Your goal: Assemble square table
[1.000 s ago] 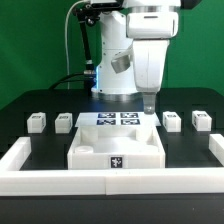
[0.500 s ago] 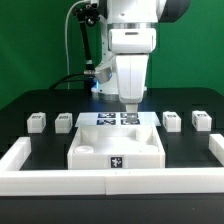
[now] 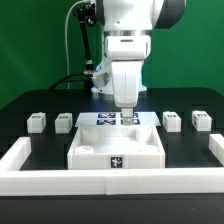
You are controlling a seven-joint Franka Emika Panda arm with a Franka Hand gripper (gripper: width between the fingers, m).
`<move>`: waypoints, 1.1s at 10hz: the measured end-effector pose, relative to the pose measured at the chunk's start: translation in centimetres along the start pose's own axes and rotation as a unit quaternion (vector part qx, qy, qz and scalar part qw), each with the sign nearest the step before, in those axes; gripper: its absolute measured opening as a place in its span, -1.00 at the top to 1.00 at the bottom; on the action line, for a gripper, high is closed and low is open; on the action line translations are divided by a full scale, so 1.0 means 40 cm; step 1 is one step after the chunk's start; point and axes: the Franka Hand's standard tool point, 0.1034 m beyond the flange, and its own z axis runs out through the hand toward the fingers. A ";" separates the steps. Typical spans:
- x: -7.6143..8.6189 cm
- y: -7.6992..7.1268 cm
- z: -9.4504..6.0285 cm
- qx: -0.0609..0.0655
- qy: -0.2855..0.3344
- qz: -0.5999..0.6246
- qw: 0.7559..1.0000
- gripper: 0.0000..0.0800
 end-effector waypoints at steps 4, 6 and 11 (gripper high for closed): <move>-0.011 -0.067 0.057 0.008 0.005 0.004 1.000 -0.63; -0.013 -0.075 0.078 0.014 0.006 0.008 1.000 -0.63; -0.011 -0.075 0.080 0.015 0.007 0.009 1.000 0.81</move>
Offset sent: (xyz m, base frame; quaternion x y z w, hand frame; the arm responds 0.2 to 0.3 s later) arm -0.0045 0.0008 -0.0168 -0.0141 0.0106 -0.0193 0.9997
